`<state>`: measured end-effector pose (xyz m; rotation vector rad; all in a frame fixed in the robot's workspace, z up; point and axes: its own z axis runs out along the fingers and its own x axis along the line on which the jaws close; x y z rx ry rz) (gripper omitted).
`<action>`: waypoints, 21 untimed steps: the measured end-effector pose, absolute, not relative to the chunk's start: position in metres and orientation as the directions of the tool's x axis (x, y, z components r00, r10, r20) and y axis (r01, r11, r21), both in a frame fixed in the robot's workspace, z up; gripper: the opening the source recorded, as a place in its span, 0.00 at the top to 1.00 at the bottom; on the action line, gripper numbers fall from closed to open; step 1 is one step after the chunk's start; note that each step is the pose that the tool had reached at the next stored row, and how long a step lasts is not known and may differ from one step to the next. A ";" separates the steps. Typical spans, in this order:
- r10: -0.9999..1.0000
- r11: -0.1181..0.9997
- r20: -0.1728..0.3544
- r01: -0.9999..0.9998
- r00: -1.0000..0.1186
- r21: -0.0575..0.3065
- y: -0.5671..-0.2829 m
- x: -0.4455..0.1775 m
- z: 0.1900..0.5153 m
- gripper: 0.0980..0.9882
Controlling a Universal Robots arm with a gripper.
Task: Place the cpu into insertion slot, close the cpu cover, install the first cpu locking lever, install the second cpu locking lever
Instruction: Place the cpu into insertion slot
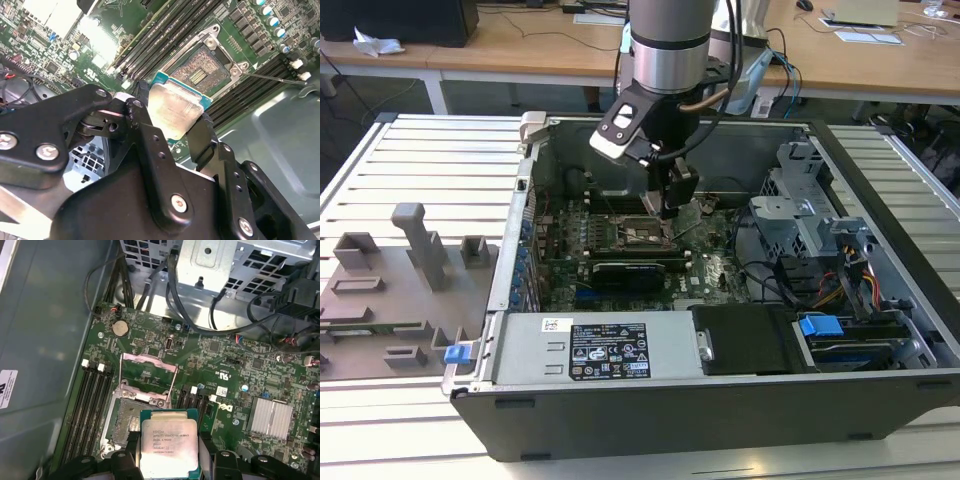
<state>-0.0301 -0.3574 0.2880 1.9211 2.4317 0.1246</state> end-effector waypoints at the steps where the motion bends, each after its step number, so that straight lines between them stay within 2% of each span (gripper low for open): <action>1: 0.974 0.224 0.018 0.971 -0.227 0.088 -0.357 -0.030 0.288 0.50; 21: 0.994 0.110 0.018 0.990 -0.112 0.088 -0.357 -0.030 0.288 0.50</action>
